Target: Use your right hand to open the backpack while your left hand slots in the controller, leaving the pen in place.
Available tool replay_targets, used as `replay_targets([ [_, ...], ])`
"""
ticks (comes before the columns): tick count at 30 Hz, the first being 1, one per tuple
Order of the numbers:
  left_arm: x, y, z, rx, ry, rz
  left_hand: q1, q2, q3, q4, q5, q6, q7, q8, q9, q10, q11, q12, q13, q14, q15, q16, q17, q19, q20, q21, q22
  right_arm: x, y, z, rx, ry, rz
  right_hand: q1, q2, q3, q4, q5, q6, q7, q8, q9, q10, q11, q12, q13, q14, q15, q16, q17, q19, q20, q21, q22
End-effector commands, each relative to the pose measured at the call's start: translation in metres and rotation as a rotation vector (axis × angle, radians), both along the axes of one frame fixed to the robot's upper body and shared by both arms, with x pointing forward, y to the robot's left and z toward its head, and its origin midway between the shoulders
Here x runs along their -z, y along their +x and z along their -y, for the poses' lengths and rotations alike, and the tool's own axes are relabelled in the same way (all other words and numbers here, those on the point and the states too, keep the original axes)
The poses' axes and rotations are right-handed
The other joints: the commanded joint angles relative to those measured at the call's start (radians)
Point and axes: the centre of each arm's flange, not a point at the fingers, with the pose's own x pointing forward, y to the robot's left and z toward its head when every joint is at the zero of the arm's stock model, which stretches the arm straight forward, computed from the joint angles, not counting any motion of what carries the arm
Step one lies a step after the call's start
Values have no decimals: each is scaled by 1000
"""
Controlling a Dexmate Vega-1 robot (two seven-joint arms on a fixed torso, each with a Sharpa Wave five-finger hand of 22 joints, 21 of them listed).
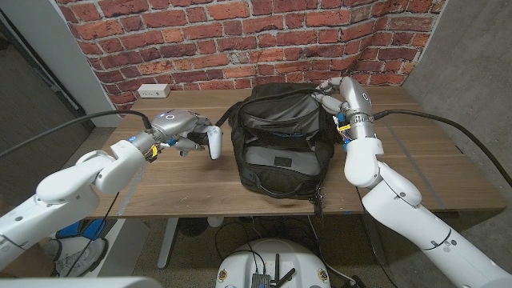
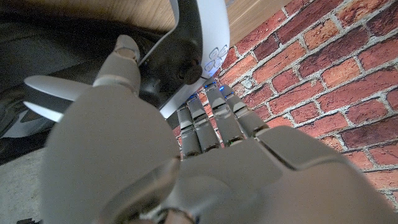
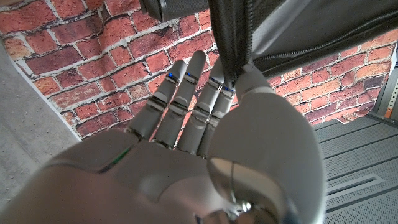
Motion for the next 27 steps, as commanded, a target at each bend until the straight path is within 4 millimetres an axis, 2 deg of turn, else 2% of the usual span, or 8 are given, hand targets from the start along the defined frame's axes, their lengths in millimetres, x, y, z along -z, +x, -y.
replay_targets([
  [1, 0, -3, 6, 35, -29, 4, 41, 150, 16, 9, 3, 140, -105, 0, 0, 108, -93, 0, 3, 10, -160, -2, 3, 9, -153, 2, 4, -8, 2, 1, 16, 2, 36, 62, 47, 6, 1, 9, 12, 14, 4, 5, 15, -9, 7, 6, 13, -111, 5, 3, 10, -136, 9, 3],
  [10, 4, -6, 12, 47, -43, 5, 41, 151, 17, 9, 3, 143, -104, -3, -1, 109, -93, -1, 4, 11, -160, -2, 3, 11, -153, 2, 4, -14, 4, 4, 33, 1, 54, 68, 48, 8, 1, 11, 13, 15, 1, 5, 15, -5, 7, 11, 20, -112, 6, 5, 14, -136, 12, 3],
  [27, 15, -15, 38, 101, -105, -8, 39, 151, 17, 9, 3, 145, -101, -11, -4, 111, -93, -2, 6, 13, -160, -3, 2, 15, -153, 3, 4, -25, 12, 2, 29, -6, 71, 75, 45, 7, 3, 13, 16, 18, -6, 6, 15, -4, 6, 21, 37, -111, 7, 11, 22, -137, 19, 4],
])
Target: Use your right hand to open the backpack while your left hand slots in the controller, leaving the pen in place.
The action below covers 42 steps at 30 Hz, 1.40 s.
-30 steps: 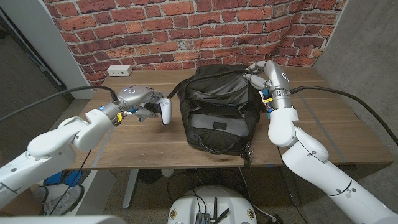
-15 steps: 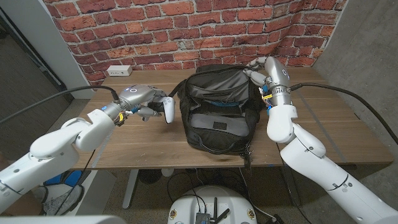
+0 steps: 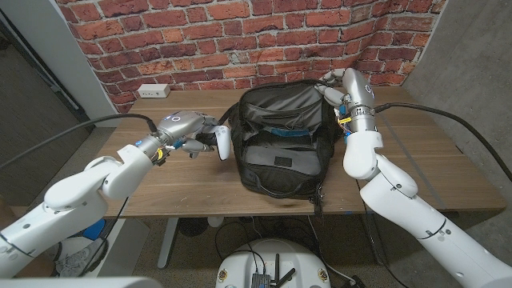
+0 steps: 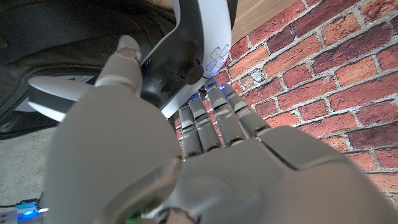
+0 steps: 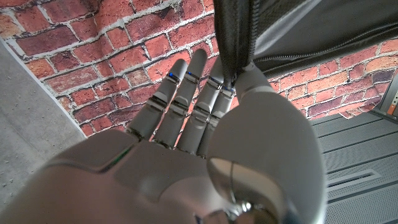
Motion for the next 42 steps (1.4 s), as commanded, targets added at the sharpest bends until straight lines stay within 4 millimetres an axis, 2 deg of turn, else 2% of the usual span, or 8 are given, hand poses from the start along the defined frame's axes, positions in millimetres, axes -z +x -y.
replay_targets([
  [1, 5, -6, 17, 36, -38, -10, 39, 151, 17, 9, 3, 137, -108, 1, 1, 106, -98, 7, 2, 12, -162, -3, 2, 9, -158, 3, 4, -10, 6, -2, 1, -7, 16, 68, 55, 9, 1, 6, 9, 10, 2, 3, 15, -4, 3, 6, 10, -110, 1, 1, 11, -130, 5, 4],
  [20, -5, -7, 39, 50, -50, -34, 37, 149, 18, 9, 4, 134, -106, -10, 1, 102, -99, 4, 3, 10, -161, -6, 1, 15, -158, 4, 5, -19, 17, -6, -14, -11, 13, 74, 52, 7, 4, 7, 14, 13, -5, 5, 17, -3, -1, 11, 16, -109, -5, 6, 8, -130, 8, 4],
  [42, -5, -13, 69, 82, -56, -124, 24, 152, 19, 14, 5, 135, -99, -19, 1, 100, -99, 2, 4, 10, -160, -8, -1, 28, -157, 9, 6, -24, 27, -8, -30, -5, 15, 81, 52, 4, 7, 7, 13, 12, -15, 7, 16, -6, -9, 17, 20, -108, -12, 14, 4, -131, 13, 5],
])
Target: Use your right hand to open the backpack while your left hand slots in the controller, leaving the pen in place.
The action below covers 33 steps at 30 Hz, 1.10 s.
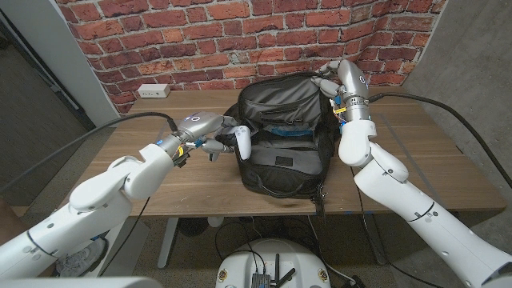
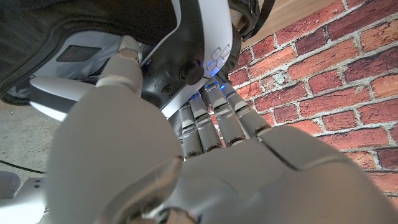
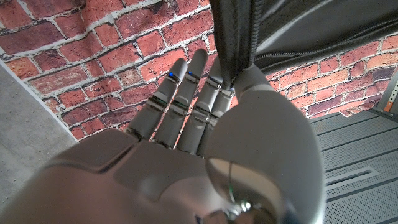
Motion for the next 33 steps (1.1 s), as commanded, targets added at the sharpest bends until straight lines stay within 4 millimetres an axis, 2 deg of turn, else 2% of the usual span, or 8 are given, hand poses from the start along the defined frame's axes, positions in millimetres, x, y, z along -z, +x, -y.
replay_targets([
  [1, 1, -6, 17, 20, -2, -50, 24, 152, 19, 14, 5, 129, -105, 6, 5, 101, -98, 2, 4, 11, -160, 0, 3, 12, -150, 9, 1, -3, 6, -1, -11, 3, 2, 58, 55, 3, 6, 5, 6, 0, -1, 5, 11, -10, -3, 7, 10, -102, -4, 5, 4, -131, 4, 5],
  [11, 5, -16, 32, 3, -33, -68, 22, 151, 20, 12, 5, 129, -103, 2, 5, 97, -98, 0, 4, 12, -161, 0, 3, 19, -151, 11, 2, -5, 10, -3, -25, 2, 4, 63, 55, 2, 5, 5, 9, -1, -5, 6, 10, -7, -8, 10, 11, -103, -8, 9, 4, -130, 8, 6],
  [13, 5, -17, 35, 3, -39, -68, 22, 151, 20, 12, 5, 129, -102, 2, 5, 97, -98, 0, 4, 12, -161, 0, 3, 20, -151, 12, 3, -5, 11, -3, -28, -3, 4, 63, 55, 1, 5, 5, 7, -1, -6, 6, 12, -13, -7, 11, 10, -102, -9, 10, 4, -130, 9, 6],
  [16, 5, -18, 39, -13, -53, -73, 22, 150, 20, 11, 6, 130, -102, 1, 5, 96, -98, -1, 4, 13, -161, 1, 3, 23, -151, 12, 3, -6, 11, -3, -28, -5, 5, 63, 55, 1, 6, 5, 7, -1, -7, 6, 12, -6, -9, 10, 10, -102, -10, 10, 5, -130, 10, 7],
  [20, 2, -19, 45, -46, -61, -85, 19, 152, 21, 13, 6, 126, -99, -4, 5, 92, -96, -3, 4, 14, -160, 0, 3, 28, -151, 14, 3, -6, 11, -2, -27, -6, 5, 63, 55, 0, 6, 5, 9, -2, -8, 7, 12, -6, -10, 11, 11, -103, -11, 12, 4, -130, 11, 7],
  [33, -2, -18, 67, 1, -70, -109, 7, 154, 24, 15, 8, 126, -92, -11, 6, 90, -96, -3, 5, 15, -160, -2, 1, 34, -152, 15, 4, -4, 12, 0, -28, 4, 1, 64, 56, -3, 8, 5, 12, -1, -12, 7, 14, -9, -13, 15, 13, -101, -14, 16, 5, -130, 16, 8],
])
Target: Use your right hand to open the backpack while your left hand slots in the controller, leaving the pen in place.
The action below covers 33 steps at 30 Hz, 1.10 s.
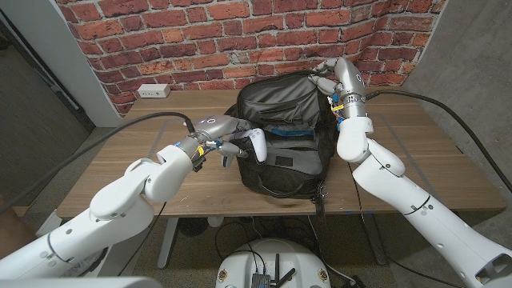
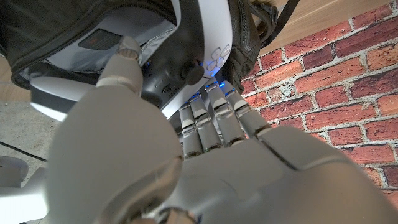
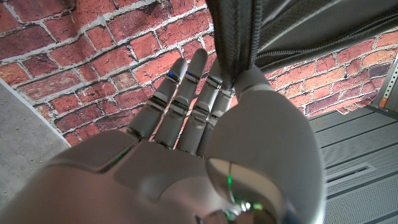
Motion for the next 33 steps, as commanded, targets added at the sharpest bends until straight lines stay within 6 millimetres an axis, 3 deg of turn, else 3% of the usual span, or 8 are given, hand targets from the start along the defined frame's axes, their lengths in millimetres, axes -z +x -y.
replay_targets([
  [1, -3, -1, 22, 36, -18, -23, 6, 154, 24, 16, 4, 123, -95, 2, 1, 92, -95, 6, 6, 8, -156, -1, 3, 10, -153, 5, 4, 1, 2, 2, -2, 4, -2, 64, 55, -1, 4, 5, 8, 3, 0, 1, 12, -10, -1, 4, 10, -105, -3, 2, 5, -130, 5, 3],
  [33, -8, 16, 58, 92, -67, -67, -2, 153, 26, 12, 5, 120, -87, -12, 1, 89, -94, 5, 6, 16, -154, 1, 3, 22, -153, 7, 5, 4, -1, 5, -9, 11, -2, 69, 57, -5, 4, 6, 10, 4, -11, 2, 14, -7, -12, 8, 15, -107, -12, 13, 6, -130, 18, 5],
])
